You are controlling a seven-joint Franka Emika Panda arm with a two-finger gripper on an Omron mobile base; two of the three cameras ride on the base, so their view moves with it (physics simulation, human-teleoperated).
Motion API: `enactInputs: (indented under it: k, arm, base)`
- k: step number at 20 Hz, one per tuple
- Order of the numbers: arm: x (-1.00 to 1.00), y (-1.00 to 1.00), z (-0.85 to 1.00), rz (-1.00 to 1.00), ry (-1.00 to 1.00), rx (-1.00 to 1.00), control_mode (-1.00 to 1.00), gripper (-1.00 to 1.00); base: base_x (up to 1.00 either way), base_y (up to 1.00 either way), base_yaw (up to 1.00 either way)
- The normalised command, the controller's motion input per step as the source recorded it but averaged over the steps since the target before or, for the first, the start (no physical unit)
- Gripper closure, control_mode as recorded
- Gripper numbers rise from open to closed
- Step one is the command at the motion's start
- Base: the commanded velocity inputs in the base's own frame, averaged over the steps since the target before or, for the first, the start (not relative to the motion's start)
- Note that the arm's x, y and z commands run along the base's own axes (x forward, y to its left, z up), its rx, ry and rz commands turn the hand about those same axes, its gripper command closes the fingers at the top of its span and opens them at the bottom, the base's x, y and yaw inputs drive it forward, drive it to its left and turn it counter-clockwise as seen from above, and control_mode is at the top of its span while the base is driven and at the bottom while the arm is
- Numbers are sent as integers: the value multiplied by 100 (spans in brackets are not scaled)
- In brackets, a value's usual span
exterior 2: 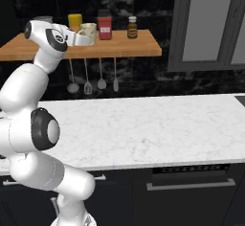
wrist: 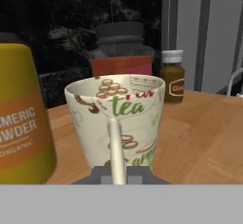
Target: Gather all objects into one cabinet and sort the glasses and bowls to opposite sides.
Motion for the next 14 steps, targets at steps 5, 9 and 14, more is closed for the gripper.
enactInputs:
  k: [5, 9, 14]
  arm:
    - [0, 2, 0, 8, 0, 0, -100, 100]
    - [0, -3, 1, 29, 0, 0, -100, 100]
    - [-6, -8, 1, 34, 0, 0, -100, 100]
  base:
    - [0, 0, 0]
    - [0, 0, 0]
    - [0, 0, 0]
